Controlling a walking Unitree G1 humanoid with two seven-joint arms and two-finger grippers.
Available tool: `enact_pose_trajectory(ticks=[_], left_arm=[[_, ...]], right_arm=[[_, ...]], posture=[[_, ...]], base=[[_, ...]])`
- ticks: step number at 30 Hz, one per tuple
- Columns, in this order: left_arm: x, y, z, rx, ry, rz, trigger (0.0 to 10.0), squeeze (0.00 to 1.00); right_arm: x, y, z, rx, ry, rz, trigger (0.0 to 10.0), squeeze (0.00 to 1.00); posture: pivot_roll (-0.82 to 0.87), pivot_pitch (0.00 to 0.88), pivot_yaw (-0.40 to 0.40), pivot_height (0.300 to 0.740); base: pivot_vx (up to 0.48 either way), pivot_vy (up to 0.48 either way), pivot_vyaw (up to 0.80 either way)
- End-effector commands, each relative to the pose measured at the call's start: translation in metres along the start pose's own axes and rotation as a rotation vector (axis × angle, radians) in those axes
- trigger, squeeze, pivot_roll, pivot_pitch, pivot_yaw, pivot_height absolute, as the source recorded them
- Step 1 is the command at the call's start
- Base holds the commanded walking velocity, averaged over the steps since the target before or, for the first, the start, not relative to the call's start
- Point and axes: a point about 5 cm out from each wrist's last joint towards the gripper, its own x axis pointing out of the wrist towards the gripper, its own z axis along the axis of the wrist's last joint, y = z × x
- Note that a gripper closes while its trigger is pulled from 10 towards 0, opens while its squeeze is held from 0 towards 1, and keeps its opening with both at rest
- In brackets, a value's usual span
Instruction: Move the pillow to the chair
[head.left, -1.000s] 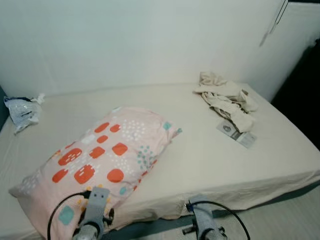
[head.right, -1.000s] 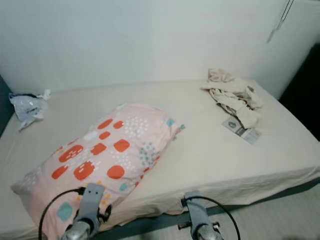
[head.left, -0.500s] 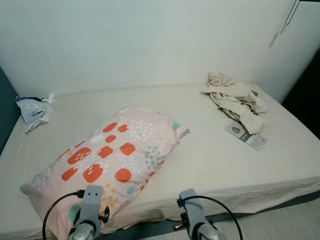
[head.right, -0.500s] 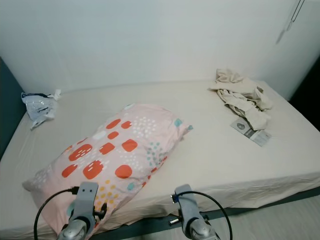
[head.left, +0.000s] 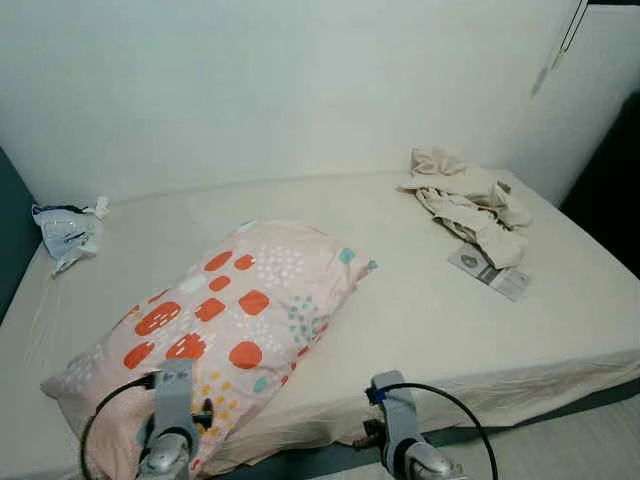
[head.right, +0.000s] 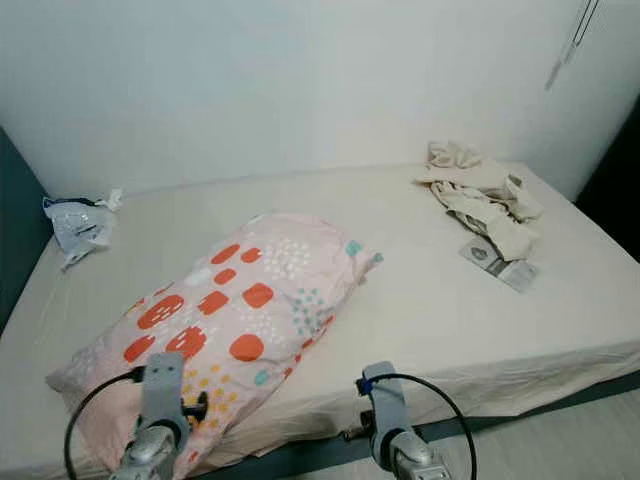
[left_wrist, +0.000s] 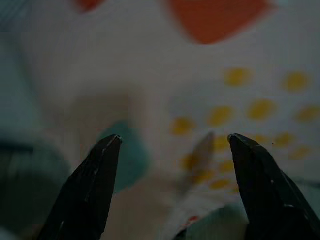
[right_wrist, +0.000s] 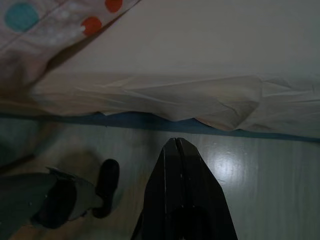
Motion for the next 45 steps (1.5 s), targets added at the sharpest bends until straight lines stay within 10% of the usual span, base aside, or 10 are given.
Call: enact_pose_trajectory(ticks=[1,8,10,13,27,34,45], left_arm=[[-0.004,0.009,-0.012,-0.053,0.041,0.042,10.0,0.0],[-0.003,0.009,-0.01,0.025,0.024,-0.003,10.0,0.0],[-0.002,-0.019,0.0,0.311,-0.034,-0.208,10.0,0.0],[-0.005,-0.029,-0.002,0.386,-0.049,-0.295,10.0,0.0],[-0.017,-0.043,-0.031,0.491,0.057,-0.329,10.0,0.0],[-0.016,-0.032,-0.033,0.322,0.096,-0.234,10.0,0.0],[-0.013,-0.033,-0.031,0.308,0.138,-0.229,10.0,0.0]], right_arm=[[0.001,0.002,0.001,-0.02,-0.002,0.024,10.0,0.0],[-0.001,-0.001,0.001,-0.076,-0.001,0.023,10.0,0.0],[-0.004,-0.012,0.0,0.074,-0.032,-0.026,10.0,0.0],[-0.005,-0.013,-0.001,0.09,-0.03,-0.014,10.0,0.0],[-0.001,0.004,0.001,-0.046,0.015,0.128,10.0,0.0],[0.0,0.003,0.002,-0.064,0.007,0.125,10.0,0.0],[0.003,0.008,0.008,-0.155,0.034,0.158,10.0,0.0]], posture=[[0.0,0.033,0.003,0.74],[-0.02,0.02,-0.011,0.74],[0.03,0.007,-0.022,0.74],[0.04,0.02,-0.032,0.74],[0.05,0.001,-0.009,0.74],[0.06,0.0,-0.023,0.74],[0.06,0.0,-0.048,0.74]], base=[[0.0,0.0,0.0],[0.0,0.0,0.0],[0.0,0.0,0.0],[0.0,0.0,0.0],[0.0,0.0,0.0],[0.0,0.0,0.0],[0.0,0.0,0.0]])
